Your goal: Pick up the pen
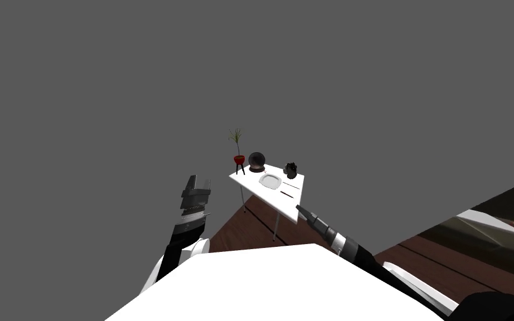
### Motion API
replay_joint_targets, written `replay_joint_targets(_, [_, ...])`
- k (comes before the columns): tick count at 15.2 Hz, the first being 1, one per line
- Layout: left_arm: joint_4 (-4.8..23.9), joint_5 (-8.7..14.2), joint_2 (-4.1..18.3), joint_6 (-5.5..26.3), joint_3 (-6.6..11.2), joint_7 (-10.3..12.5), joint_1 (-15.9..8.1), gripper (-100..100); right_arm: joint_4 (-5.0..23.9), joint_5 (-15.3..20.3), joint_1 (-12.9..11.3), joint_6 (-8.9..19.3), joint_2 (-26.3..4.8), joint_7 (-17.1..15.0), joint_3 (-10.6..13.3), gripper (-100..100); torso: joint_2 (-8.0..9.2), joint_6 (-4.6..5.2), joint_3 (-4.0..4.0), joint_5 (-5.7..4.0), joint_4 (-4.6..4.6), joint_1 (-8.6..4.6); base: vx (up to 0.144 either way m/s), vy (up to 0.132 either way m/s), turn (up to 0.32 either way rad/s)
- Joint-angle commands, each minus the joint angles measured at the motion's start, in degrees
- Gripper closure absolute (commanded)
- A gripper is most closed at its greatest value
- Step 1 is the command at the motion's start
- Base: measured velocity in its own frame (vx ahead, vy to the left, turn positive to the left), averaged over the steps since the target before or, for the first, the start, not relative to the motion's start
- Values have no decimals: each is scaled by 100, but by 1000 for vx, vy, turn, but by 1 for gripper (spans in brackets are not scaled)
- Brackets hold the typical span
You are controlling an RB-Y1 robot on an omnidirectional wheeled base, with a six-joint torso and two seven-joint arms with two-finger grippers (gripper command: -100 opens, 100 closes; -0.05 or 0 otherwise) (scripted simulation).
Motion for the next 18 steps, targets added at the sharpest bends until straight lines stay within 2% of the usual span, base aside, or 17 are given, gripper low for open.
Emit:
replay_joint_targets(1, [0, 0, 0, 0, 0, 0, 0, 0, 2, -26, 63, 54, -286, -11, -4, -100, 0, 0, 0, 0, 0, 0, 13, 16, 48])
replay_joint_targets(2, [0, 0, 0, 0, 0, 0, 0, 0, 2, -26, 63, 54, -358, -11, -4, -100, 0, 2, 0, 0, 0, -1, 7, 9, -4])
replay_joint_targets(3, [0, 0, 0, 0, 0, 0, 0, 0, 124, -68, 225, 100, -525, -14, 47, -100, 2, 3, 1, 0, 0, -3, 10, 21, 141])
replay_joint_targets(5, [0, 0, 0, 0, 0, 0, 0, 0, 124, -68, 225, 100, -784, -14, 47, -100, 1, 0, 1, 1, 0, 0, 13, 21, 111])
replay_joint_targets(6, [0, 0, 0, 0, 0, 0, 0, 0, 124, -68, 225, 100, -814, -14, 47, -100, 1, 1, 0, 0, 0, -1, 9, 8, -3])
replay_joint_targets(7, [0, 0, 0, 0, 0, 0, 0, 0, 247, -111, 388, 147, -1025, -17, 98, -100, 2, 3, 1, 0, 0, -3, 16, 19, 132])
replay_joint_targets(9, [0, 0, 0, 0, 0, 0, 0, 0, 247, -111, 388, 147, -1272, -17, 98, -100, -1, 0, -1, 0, 0, -1, 18, 19, 106])
replay_joint_targets(10, [0, 0, 0, 0, 0, 0, 0, 0, 370, -153, 551, 194, -1430, -20, 149, -100, -1, 2, 0, 0, 0, -2, 19, 22, 191])
replay_joint_targets(13, [0, 0, 0, 0, 0, 0, 1, 0, 370, -153, 551, 194, -1730, -20, 149, -100, -3, 2, -2, 0, -1, -2, 18, 13, 61])
replay_joint_targets(14, [0, 0, 0, 0, 1, 0, 1, 0, 493, -196, 714, 240, -1923, -23, 199, -100, -1, 3, -1, 0, 0, -3, 19, 17, 151])
replay_joint_targets(16, [0, 0, 0, 0, 0, 0, 0, 0, 493, -196, 714, 240, -2188, -23, 199, -100, -4, -1, -2, 0, -1, -2, 22, 13, 122])
replay_joint_targets(17, [0, 0, 0, 0, 0, 0, 0, 0, 615, -239, 876, 286, -2323, -25, 249, -100, -3, 2, -2, 0, -1, -3, 25, 18, 155])
replay_joint_targets(18, [0, 0, 0, 0, 0, 0, 0, 0, 615, -239, 876, 286, -2459, -25, 249, -100, -5, -2, -3, 0, -1, -2, 30, 20, 157])
